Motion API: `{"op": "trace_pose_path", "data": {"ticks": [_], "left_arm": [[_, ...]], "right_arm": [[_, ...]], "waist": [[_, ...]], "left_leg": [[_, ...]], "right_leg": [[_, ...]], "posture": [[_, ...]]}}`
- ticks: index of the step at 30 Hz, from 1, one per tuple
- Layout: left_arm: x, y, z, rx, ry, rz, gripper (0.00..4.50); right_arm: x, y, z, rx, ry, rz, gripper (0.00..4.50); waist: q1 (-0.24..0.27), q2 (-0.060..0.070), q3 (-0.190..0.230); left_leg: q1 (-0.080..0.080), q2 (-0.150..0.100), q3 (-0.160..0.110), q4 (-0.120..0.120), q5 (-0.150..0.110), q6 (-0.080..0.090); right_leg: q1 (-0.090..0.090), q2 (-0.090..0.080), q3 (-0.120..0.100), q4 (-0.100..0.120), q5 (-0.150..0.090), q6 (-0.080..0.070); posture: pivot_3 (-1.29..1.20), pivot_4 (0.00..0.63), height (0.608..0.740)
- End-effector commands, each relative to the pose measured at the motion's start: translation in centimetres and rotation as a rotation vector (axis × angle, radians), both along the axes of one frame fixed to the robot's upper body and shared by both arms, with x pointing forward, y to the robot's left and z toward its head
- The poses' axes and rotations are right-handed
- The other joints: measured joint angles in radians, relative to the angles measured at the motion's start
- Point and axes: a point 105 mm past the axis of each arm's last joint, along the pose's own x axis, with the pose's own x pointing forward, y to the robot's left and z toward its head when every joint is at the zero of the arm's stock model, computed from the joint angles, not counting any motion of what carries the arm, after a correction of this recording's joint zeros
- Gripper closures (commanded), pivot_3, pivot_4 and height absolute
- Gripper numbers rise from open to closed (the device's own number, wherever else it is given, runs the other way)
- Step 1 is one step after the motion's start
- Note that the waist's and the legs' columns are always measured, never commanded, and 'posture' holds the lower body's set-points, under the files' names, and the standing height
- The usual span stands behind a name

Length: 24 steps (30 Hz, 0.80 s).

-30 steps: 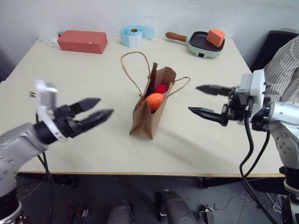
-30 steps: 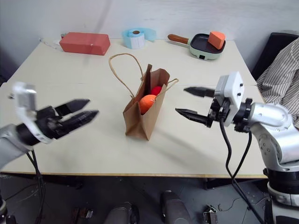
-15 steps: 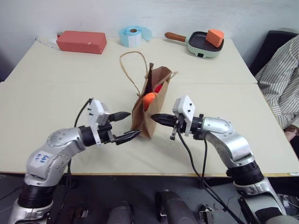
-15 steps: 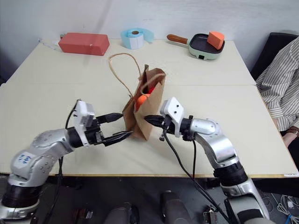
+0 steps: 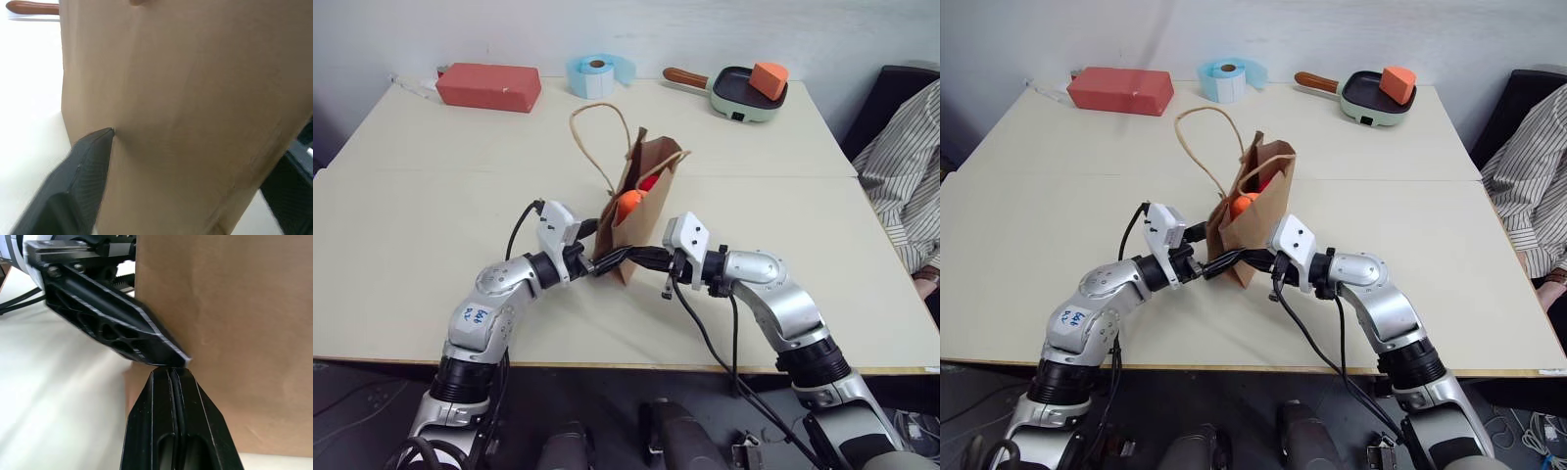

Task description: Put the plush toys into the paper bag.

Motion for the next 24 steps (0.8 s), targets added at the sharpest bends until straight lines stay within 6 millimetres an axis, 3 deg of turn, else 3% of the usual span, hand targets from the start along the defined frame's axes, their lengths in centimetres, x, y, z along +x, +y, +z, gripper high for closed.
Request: {"op": "trace_pose_path", "data": {"ticks": [1,6,10,13,18,21,24], "left_arm": [[0.3,-0.3,0.7,0.003,-0.040,-0.001,1.56],[0.8,-0.1,0.8,0.015,-0.045,-0.019,3.10],[1.1,0.3,1.2,0.013,-0.049,-0.079,4.40],[0.5,0.5,2.5,-0.018,-0.071,-0.221,4.46],[-1.1,0.6,3.1,0.060,-0.053,-0.543,4.46],[-0.6,0.6,3.0,0.109,-0.052,-0.644,4.46],[0.6,0.5,1.6,0.177,-0.046,-0.688,4.46]], "right_arm": [[-0.4,0.1,0.8,0.024,-0.043,0.015,4.50],[-1.1,-0.7,1.2,0.042,-0.055,0.004,4.50],[-2.4,-2.9,2.7,0.095,-0.047,-0.040,4.50],[-4.4,-6.0,4.4,0.146,-0.023,-0.085,4.50],[-9.9,-10.9,6.7,0.134,0.034,-0.113,4.50],[-11.8,-13.3,7.5,0.082,0.055,-0.208,4.50],[-12.8,-15.0,7.9,0.058,0.070,-0.288,4.50]], "waist": [[0.000,0.000,0.000],[0.003,0.000,0.000],[0.005,0.000,0.000],[0.010,0.000,0.000],[0.023,0.000,0.000],[0.028,0.000,0.000],[0.029,-0.001,0.000]], "left_leg": [[0.000,0.000,0.000,0.000,0.000,0.000],[0.000,0.000,0.000,0.000,0.000,0.000],[0.000,0.000,0.000,0.000,0.000,0.000],[-0.001,0.000,-0.001,0.000,0.000,0.000],[-0.004,0.000,-0.003,0.000,0.000,0.000],[-0.004,-0.001,-0.003,0.000,0.000,0.000],[-0.003,-0.002,-0.003,0.000,-0.001,0.001]], "right_leg": [[0.000,0.000,0.000,0.000,0.000,0.000],[0.000,0.000,0.000,0.000,0.000,0.000],[0.000,0.000,0.000,0.000,0.000,0.000],[0.000,0.000,-0.001,-0.001,0.000,0.000],[0.000,0.000,-0.003,-0.002,0.000,0.000],[0.000,0.000,-0.003,-0.004,0.000,0.000],[0.002,0.000,-0.002,-0.004,0.000,0.000]], "posture": [[0.00,0.150,0.740],[0.00,0.150,0.740],[0.00,0.150,0.740],[0.00,0.150,0.740],[0.00,0.150,0.740],[0.00,0.150,0.740],[0.00,0.150,0.740]]}}
